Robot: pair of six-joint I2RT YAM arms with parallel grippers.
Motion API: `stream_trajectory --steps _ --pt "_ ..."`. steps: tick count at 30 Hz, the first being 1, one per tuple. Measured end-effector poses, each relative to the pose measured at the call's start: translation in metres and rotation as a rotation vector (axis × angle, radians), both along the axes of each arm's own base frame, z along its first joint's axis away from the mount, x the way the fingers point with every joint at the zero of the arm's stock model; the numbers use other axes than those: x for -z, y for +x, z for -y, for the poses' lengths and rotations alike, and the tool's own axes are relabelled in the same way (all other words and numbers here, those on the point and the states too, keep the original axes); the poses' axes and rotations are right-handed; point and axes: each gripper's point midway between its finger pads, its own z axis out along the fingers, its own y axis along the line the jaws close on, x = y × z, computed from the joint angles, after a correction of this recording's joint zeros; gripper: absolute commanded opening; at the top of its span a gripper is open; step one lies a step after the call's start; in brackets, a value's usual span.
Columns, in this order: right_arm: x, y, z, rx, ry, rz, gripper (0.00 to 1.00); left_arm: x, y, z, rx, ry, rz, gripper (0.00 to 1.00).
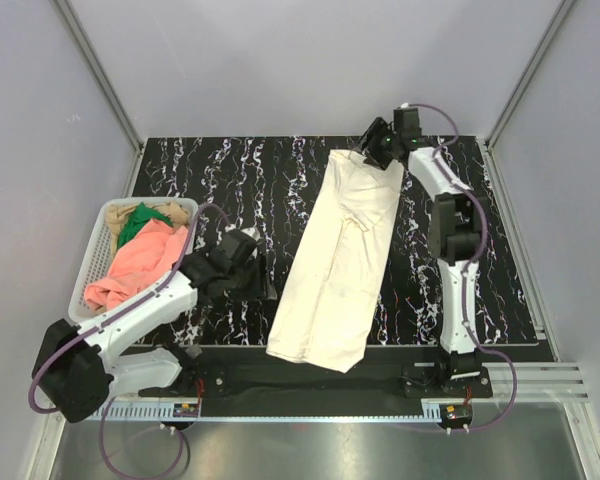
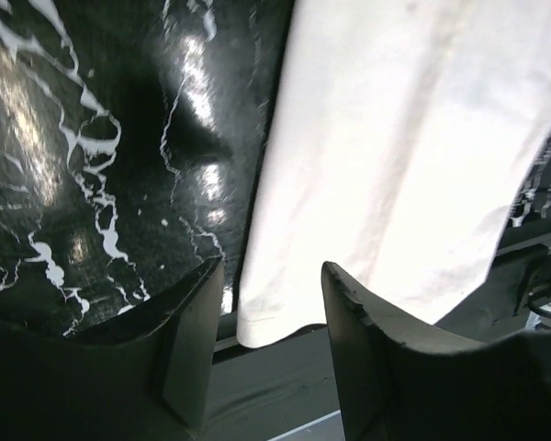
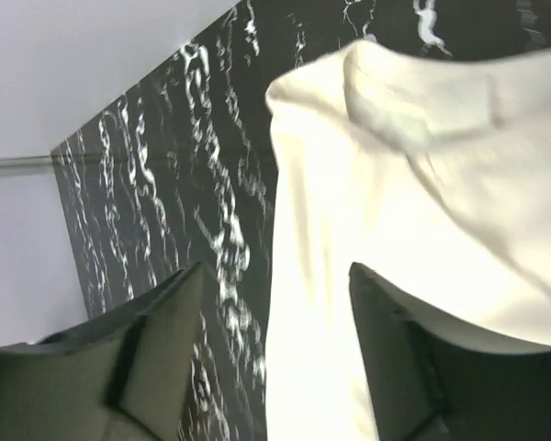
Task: Fold and stack the t-shirts
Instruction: Fold the tshirt
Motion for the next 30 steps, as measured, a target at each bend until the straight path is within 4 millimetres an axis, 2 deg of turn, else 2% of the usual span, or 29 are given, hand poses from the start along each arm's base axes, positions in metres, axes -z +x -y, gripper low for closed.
stream_trajectory --steps 3,6,8,10,12,14,16,20,23,26,28,30 --pt "-0.057 -0.04 0.021 0.03 -0.052 0.027 0.83 -0.013 0.004 0.003 0.035 -0.022 0.047 0.52" --pt "-0.107 -0.105 0.038 0.075 -0.109 0.027 0.92 -0.01 -0.003 0.004 0.077 -0.029 0.033 0.52" --pt "-0.126 -0.158 0.036 0.076 -0.157 0.01 0.96 -0.006 -0.009 0.003 0.095 -0.039 0.02 0.52" --pt "-0.129 -0.212 0.023 0.039 -0.189 -0.028 0.97 -0.001 -0.019 0.0 0.111 -0.048 0.006 0.52" --pt "-0.118 -0.272 0.004 -0.03 -0.209 -0.087 1.0 0.004 -0.028 -0.002 0.124 -0.061 -0.013 0.52" --pt "-0.094 -0.329 -0.006 -0.095 -0.225 -0.182 1.0 0.009 -0.034 -0.002 0.136 -0.074 -0.034 0.53" --pt "-0.067 -0.385 0.0 -0.12 -0.244 -0.312 1.0 0.016 -0.039 -0.002 0.137 -0.08 -0.056 0.54" --pt "-0.046 -0.457 0.024 -0.086 -0.212 -0.405 1.0 0.034 -0.05 0.0 0.14 -0.077 -0.107 0.54" --pt "-0.032 -0.492 0.032 -0.107 -0.172 -0.424 0.97 0.047 -0.058 0.001 0.148 -0.073 -0.134 0.54" --pt "-0.003 -0.513 0.035 -0.126 -0.162 -0.491 0.93 0.052 -0.063 0.002 0.148 -0.076 -0.147 0.53" --pt "0.013 -0.521 0.038 -0.127 -0.174 -0.531 0.88 0.051 -0.062 0.004 0.149 -0.083 -0.14 0.52" --pt "0.017 -0.515 0.038 -0.124 -0.188 -0.522 0.85 0.05 -0.059 0.006 0.149 -0.091 -0.128 0.52"
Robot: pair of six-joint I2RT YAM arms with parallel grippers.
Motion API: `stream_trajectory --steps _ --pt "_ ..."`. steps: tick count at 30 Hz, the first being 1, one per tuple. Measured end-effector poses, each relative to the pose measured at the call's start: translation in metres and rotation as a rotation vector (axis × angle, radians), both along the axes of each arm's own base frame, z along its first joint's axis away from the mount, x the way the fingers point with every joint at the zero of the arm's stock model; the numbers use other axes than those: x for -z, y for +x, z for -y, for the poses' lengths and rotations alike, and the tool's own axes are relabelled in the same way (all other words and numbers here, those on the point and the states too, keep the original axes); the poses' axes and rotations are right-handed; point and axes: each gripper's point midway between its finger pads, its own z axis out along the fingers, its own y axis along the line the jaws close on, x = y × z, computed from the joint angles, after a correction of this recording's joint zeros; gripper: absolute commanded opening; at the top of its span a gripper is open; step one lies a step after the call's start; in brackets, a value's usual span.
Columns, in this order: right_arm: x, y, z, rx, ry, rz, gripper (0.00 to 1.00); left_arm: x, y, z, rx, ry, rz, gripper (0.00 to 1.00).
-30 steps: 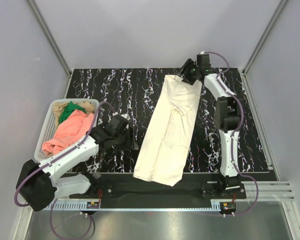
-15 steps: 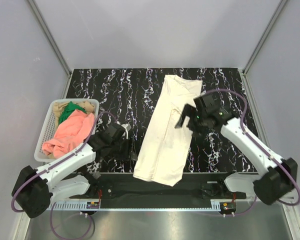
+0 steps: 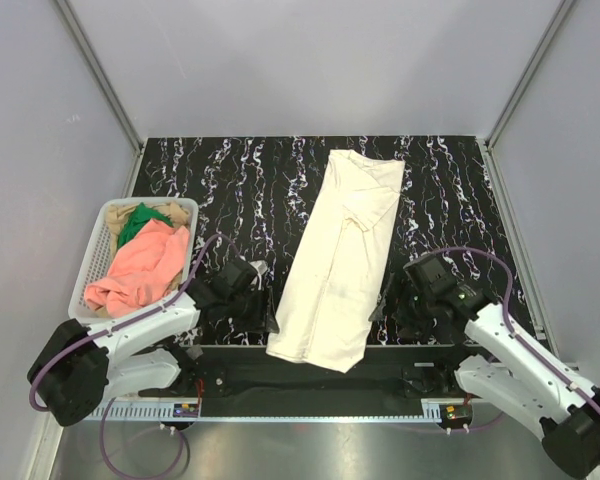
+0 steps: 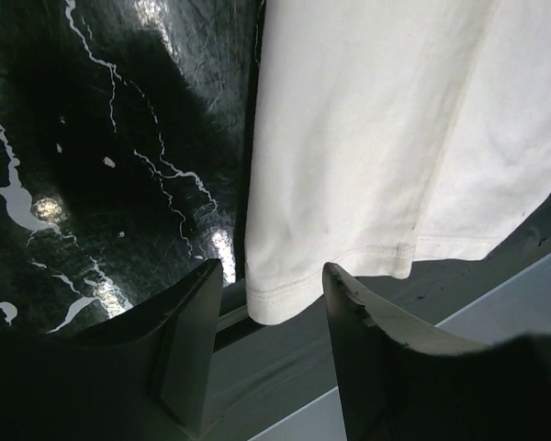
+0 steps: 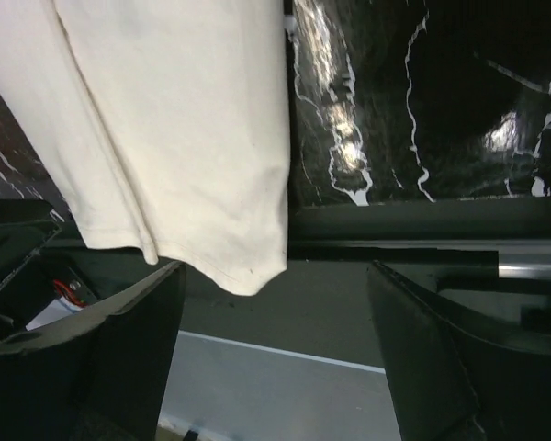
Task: Fold and stack the t-shirts
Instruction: Fold the tshirt
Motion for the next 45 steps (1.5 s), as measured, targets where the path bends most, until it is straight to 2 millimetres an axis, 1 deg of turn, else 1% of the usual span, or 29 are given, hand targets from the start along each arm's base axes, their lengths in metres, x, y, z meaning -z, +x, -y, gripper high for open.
stream_trajectory --steps 1,2,3,5,6,7,9,10,12,14,16,19,21,25,29,33,37,39,40,41,42,43,45 --pt "-0.002 0.008 -0.002 -0.001 -0.007 0.019 0.84 -0.001 0.001 0.001 -0.002 -0.003 0.003 0.52" --pt "-0.004 0.016 -0.003 -0.001 -0.028 0.028 0.8 -0.001 0.002 0.001 -0.003 -0.005 0.006 0.52" --pt "-0.011 0.033 -0.005 -0.012 -0.059 0.056 0.66 -0.003 0.003 0.002 -0.003 -0.006 0.009 0.52" --pt "-0.026 0.068 -0.015 -0.031 -0.091 0.093 0.52 -0.006 0.007 0.006 -0.004 -0.004 0.01 0.51" --pt "-0.033 0.094 -0.022 -0.035 -0.091 0.124 0.48 -0.007 0.01 0.008 -0.005 -0.002 0.01 0.51" --pt "-0.035 0.121 -0.028 -0.032 -0.092 0.154 0.4 -0.008 0.013 0.009 -0.005 0.001 0.013 0.51" --pt "-0.031 0.166 -0.029 -0.021 -0.106 0.188 0.35 -0.01 0.017 0.009 -0.011 0.013 0.026 0.52" --pt "-0.024 0.182 -0.025 -0.016 -0.12 0.188 0.29 -0.012 0.018 0.007 -0.016 0.024 0.032 0.52" --pt "-0.005 0.205 -0.015 -0.013 -0.157 0.17 0.24 -0.016 0.022 0.004 -0.029 0.043 0.051 0.53" --pt "0.014 0.218 -0.007 -0.016 -0.193 0.136 0.19 -0.023 0.027 0.001 -0.041 0.057 0.075 0.53" --pt "0.032 0.231 -0.004 -0.036 -0.219 0.106 0.17 -0.032 0.034 0.001 -0.056 0.055 0.102 0.54" --pt "0.051 0.248 -0.004 -0.071 -0.247 0.085 0.16 -0.043 0.044 0.003 -0.073 0.046 0.134 0.54" --pt "0.059 0.257 -0.003 -0.089 -0.267 0.084 0.15 -0.045 0.049 0.002 -0.079 0.05 0.141 0.54" --pt "0.073 0.277 0.006 -0.098 -0.287 0.07 0.15 -0.037 0.053 -0.006 -0.095 0.083 0.12 0.54" --pt "0.073 0.299 0.017 -0.087 -0.289 0.083 0.14 -0.03 0.059 -0.014 -0.112 0.113 0.103 0.54" --pt "0.072 0.33 0.025 -0.065 -0.284 0.108 0.14 -0.021 0.067 -0.016 -0.115 0.144 0.079 0.54" --pt "0.07 0.357 0.029 -0.059 -0.284 0.139 0.15 -0.012 0.077 -0.013 -0.103 0.162 0.055 0.54" --pt "0.069 0.366 0.03 -0.063 -0.288 0.149 0.2 -0.011 0.081 -0.007 -0.087 0.147 0.05 0.55" --pt "0.068 0.368 0.03 -0.066 -0.291 0.149 0.24 -0.011 0.083 -0.003 -0.077 0.131 0.053 0.55" --pt "0.067 0.37 0.03 -0.07 -0.294 0.148 0.31 -0.013 0.084 0.0 -0.067 0.112 0.056 0.55" --pt "0.065 0.37 0.031 -0.067 -0.3 0.143 0.34 -0.014 0.084 0.003 -0.059 0.096 0.056 0.55" --pt "0.063 0.367 0.033 -0.064 -0.306 0.136 0.38 -0.016 0.084 0.007 -0.05 0.077 0.058 0.55" --pt "0.056 0.356 0.035 -0.051 -0.308 0.113 0.42 -0.019 0.084 0.016 -0.032 0.042 0.066 0.54"
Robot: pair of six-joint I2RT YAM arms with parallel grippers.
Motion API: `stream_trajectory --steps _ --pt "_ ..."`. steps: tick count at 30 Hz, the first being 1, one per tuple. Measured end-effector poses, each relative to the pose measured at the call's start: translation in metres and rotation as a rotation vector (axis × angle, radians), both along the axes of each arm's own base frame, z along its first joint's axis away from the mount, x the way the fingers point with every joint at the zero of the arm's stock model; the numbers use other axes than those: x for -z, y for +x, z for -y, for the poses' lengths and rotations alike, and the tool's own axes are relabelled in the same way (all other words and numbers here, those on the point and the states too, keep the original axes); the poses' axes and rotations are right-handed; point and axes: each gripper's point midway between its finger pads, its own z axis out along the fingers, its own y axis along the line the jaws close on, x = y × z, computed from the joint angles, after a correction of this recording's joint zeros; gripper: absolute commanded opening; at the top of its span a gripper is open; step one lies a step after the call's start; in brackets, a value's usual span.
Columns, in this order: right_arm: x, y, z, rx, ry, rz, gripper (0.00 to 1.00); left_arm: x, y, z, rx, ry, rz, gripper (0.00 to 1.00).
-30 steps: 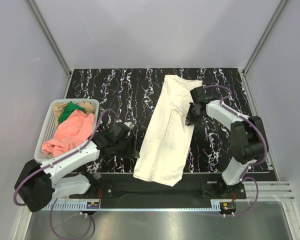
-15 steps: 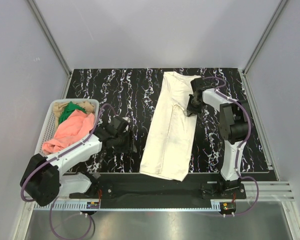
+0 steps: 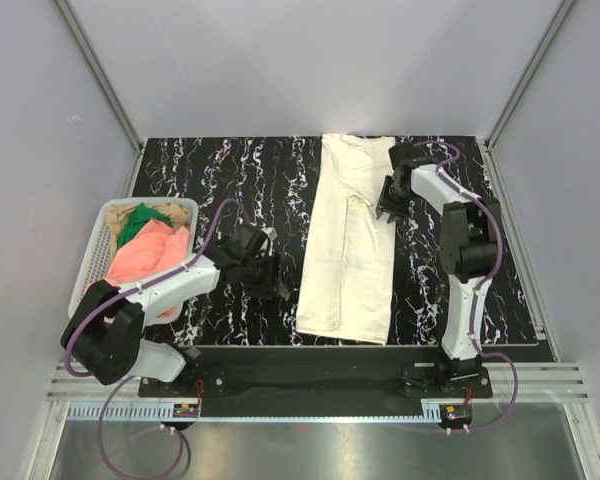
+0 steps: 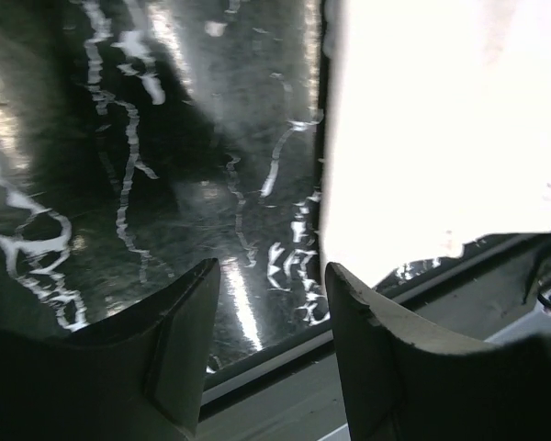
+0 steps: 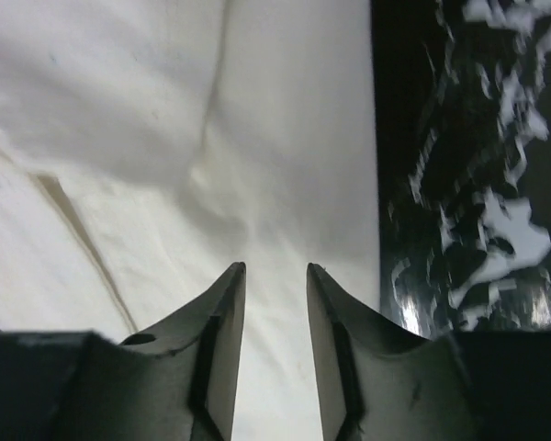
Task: Fold and stack the t-shirts
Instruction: Fold the tshirt
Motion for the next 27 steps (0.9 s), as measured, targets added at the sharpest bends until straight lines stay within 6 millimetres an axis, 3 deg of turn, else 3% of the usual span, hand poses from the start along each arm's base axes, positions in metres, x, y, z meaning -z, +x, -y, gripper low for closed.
stream_trajectory --steps 3,5,6,7,8,10,12,15,20,24,27 --pt "-0.019 -0.042 0.004 0.031 0.016 -0.033 0.43 -0.002 -0.005 0.014 0.038 -0.039 0.012 0.52" --pt "-0.04 -0.077 0.004 0.043 0.04 -0.027 0.38 -0.001 -0.011 0.021 0.056 -0.056 0.011 0.5" --pt "-0.051 -0.095 0.002 0.043 0.051 -0.024 0.32 0.001 -0.015 0.023 0.065 -0.063 0.005 0.46" --pt "-0.062 -0.112 -0.004 0.03 0.067 -0.008 0.08 0.003 -0.019 0.026 0.071 -0.069 -0.005 0.42" --pt "-0.07 -0.13 -0.013 0.005 0.085 -0.005 0.0 0.004 -0.023 0.028 0.078 -0.075 -0.011 0.38" --pt "-0.076 -0.162 -0.032 -0.031 0.13 0.0 0.0 0.003 -0.03 0.036 0.098 -0.101 -0.019 0.3" --pt "-0.072 -0.208 -0.052 -0.086 0.172 -0.041 0.0 -0.004 -0.036 0.05 0.128 -0.146 -0.011 0.22" --pt "-0.059 -0.259 -0.058 -0.101 0.199 -0.12 0.0 -0.013 -0.043 0.069 0.169 -0.207 0.005 0.1" --pt "-0.04 -0.304 -0.045 -0.01 0.231 -0.182 0.0 -0.011 -0.055 0.09 0.217 -0.242 0.001 0.0" --pt "-0.019 -0.327 -0.041 0.026 0.23 -0.253 0.0 0.013 -0.058 0.091 0.217 -0.194 -0.044 0.0" --pt "-0.011 -0.333 -0.037 0.046 0.211 -0.28 0.0 0.031 -0.059 0.085 0.201 -0.139 -0.076 0.0"
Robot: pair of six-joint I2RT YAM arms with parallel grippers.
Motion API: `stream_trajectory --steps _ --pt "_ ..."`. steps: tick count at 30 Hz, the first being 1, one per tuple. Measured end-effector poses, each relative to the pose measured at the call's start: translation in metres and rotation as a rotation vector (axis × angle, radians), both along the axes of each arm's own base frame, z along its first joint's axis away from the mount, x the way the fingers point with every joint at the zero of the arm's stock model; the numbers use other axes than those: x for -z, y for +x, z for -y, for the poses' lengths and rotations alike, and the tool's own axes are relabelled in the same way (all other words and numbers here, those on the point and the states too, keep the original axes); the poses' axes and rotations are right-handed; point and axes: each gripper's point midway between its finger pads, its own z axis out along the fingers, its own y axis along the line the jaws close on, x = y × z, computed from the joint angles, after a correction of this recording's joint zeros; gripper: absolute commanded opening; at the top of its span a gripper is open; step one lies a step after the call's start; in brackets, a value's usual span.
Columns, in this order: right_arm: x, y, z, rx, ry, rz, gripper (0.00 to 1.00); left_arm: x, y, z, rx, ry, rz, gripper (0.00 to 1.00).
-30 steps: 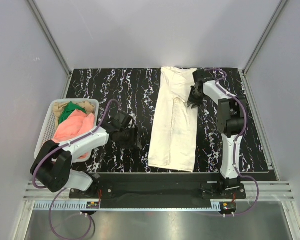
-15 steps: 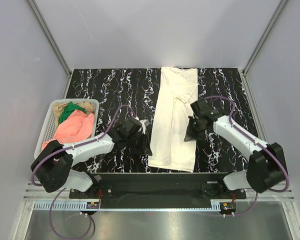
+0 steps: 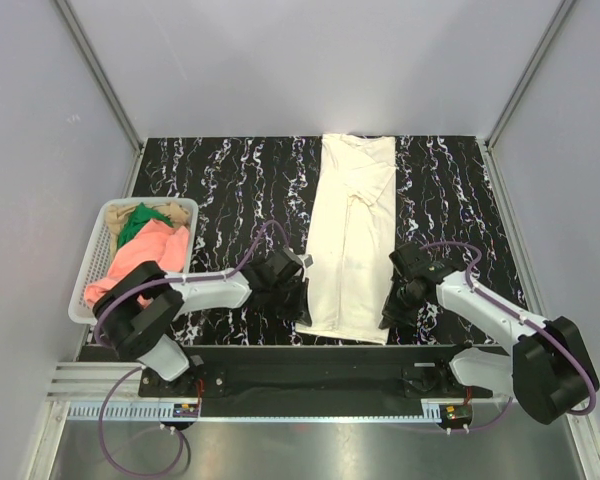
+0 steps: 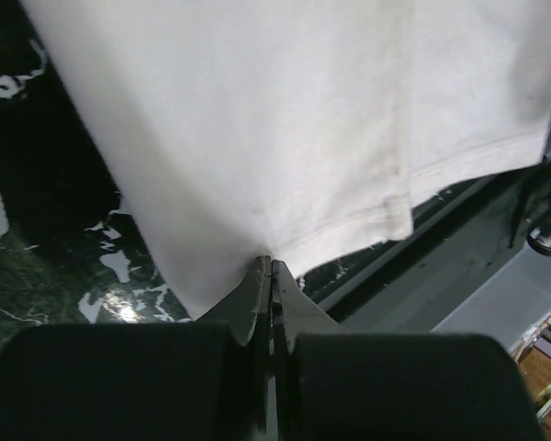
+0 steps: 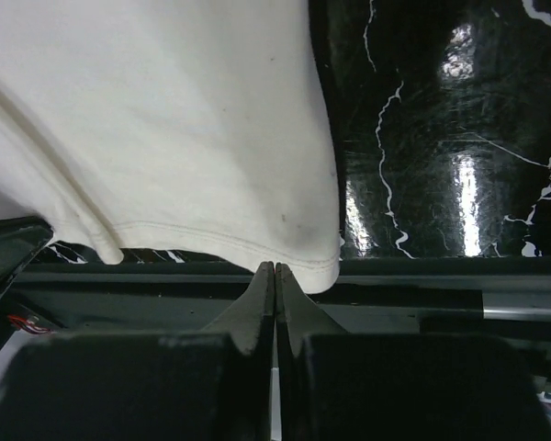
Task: Fold and stack the t-shirts
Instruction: Fold the tshirt
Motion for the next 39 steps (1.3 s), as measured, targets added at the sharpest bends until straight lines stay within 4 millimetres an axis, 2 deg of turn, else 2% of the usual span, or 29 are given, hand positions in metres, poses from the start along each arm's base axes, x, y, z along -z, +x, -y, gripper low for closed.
stream_trajectory --steps 2,18,33,36,39 --pt "0.002 0.0 0.002 0.012 -0.012 0.0 0.0 0.006 0.0 -0.003 -0.01 0.022 -0.008 0.0" --pt "0.025 -0.007 0.019 0.026 -0.139 -0.052 0.0 0.006 -0.001 -0.005 -0.023 0.015 0.036 0.0" --pt "0.029 -0.003 0.021 -0.015 -0.217 -0.071 0.0 0.006 -0.002 -0.011 -0.032 0.022 0.053 0.0" --pt "0.023 -0.003 0.021 -0.024 -0.222 -0.078 0.0 0.004 -0.003 -0.012 -0.031 0.023 0.052 0.04" --pt "0.007 0.003 0.017 -0.023 -0.205 -0.054 0.0 0.001 -0.007 -0.016 -0.024 0.029 0.049 0.19"
